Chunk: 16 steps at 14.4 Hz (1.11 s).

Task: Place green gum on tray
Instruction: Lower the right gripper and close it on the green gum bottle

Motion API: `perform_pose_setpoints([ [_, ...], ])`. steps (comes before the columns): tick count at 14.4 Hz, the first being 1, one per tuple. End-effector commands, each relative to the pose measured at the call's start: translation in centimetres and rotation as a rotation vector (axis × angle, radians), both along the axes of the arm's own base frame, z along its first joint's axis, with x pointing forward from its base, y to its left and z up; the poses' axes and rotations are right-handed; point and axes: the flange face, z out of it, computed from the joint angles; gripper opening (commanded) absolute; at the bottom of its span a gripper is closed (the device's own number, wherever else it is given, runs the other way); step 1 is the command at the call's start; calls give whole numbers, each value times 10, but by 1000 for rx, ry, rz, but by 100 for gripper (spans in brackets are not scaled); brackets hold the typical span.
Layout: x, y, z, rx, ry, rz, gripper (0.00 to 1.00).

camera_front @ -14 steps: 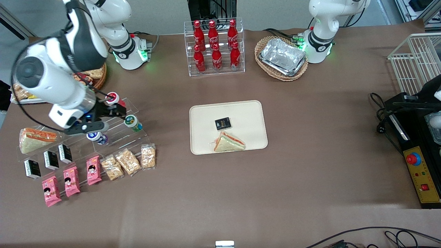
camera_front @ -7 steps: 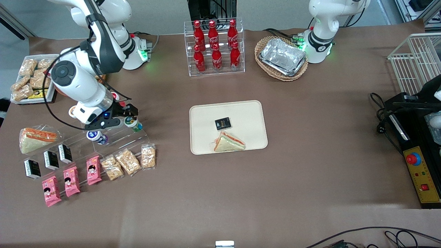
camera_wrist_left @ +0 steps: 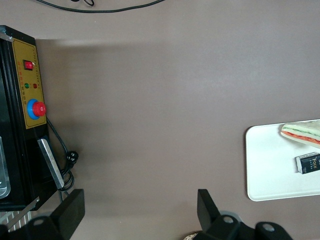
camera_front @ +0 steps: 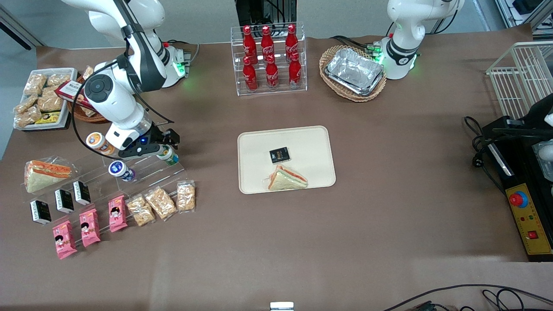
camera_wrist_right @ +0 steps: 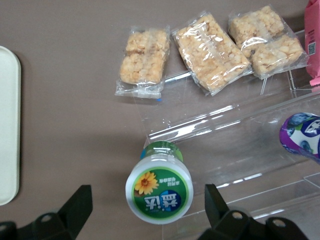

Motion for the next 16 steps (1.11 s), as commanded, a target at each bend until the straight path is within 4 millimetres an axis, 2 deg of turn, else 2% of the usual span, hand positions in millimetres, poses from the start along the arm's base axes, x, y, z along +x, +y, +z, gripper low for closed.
perform_pose_setpoints([
  [1, -10, -2, -4, -2, -34, 5, 100],
  [2, -10, -2, -5, -2, -35, 5, 100],
  [4, -9, -1, -9, 0, -36, 5, 94],
  [6, -10, -3, -14, 0, -35, 3, 73],
  [9, -10, -3, -16, -2, -32, 6, 55],
  [10, -10, -3, -17, -2, -31, 6, 52],
  [14, -8, -3, -16, -1, -26, 0, 49],
  [16, 0, -2, 0, 4, -48, 0, 43],
])
